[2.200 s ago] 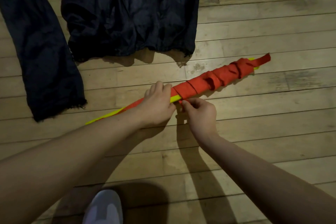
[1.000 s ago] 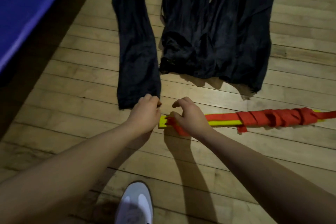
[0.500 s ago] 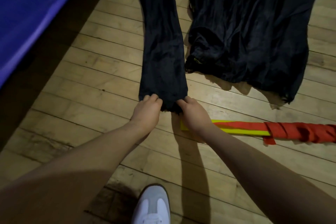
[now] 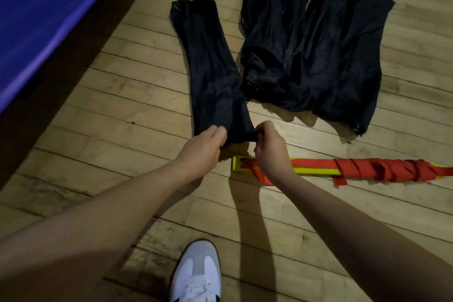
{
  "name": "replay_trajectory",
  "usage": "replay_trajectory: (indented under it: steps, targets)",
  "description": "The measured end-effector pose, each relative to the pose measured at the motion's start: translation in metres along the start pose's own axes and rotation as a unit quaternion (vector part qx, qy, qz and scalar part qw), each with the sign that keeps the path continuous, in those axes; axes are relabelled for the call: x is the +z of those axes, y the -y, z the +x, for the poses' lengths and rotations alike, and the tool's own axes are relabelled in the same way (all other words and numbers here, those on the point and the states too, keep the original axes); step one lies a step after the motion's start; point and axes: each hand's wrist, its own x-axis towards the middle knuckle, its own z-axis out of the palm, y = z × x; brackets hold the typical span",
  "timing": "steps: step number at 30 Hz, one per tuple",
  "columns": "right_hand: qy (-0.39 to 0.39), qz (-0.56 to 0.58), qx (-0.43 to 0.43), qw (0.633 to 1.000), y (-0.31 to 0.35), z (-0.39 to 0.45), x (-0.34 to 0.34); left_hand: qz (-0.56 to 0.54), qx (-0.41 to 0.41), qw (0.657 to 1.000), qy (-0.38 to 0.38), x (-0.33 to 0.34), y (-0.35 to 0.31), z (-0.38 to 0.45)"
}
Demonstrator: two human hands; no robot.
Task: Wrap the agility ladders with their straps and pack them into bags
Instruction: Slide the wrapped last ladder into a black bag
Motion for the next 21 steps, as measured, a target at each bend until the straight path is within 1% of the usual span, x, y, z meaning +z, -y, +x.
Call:
replay_trajectory:
  steps: [2,4,8,11,13,15,18,21]
  targets:
    - [-0.013,0.007,-0.007,1.0,0.001,-0.003,-0.005,0.012,0.046,0.999,-0.002,0.001,-0.003,-0.002]
    - [-0.009,-0.001,-0.02,1.0,-0.001,-0.004,-0.007,-0.014,0.049,0.999,-0.001,0.002,-0.007,-0.002]
    - [0.032,-0.073,-0.068,0.995,-0.019,-0.004,-0.008,-0.095,0.016,0.995,-0.005,-0.002,-0.019,0.002]
    - [0.011,-0.095,-0.064,0.993,-0.032,-0.004,-0.011,-0.121,-0.03,0.992,-0.014,-0.001,-0.028,0.005]
    - [0.004,-0.086,-0.051,0.995,-0.038,-0.007,-0.014,-0.145,-0.059,0.988,-0.004,0.0,-0.035,0.008]
    - [0.028,-0.075,-0.053,0.995,-0.043,-0.013,-0.019,-0.164,-0.092,0.982,0.009,0.001,-0.043,0.012]
    - [0.069,-0.045,-0.072,0.994,-0.046,-0.022,-0.025,-0.133,-0.094,0.986,0.032,0.002,-0.05,0.02]
    - [0.053,-0.034,-0.076,0.995,-0.052,-0.023,-0.028,-0.175,-0.105,0.978,0.049,0.006,-0.058,0.023]
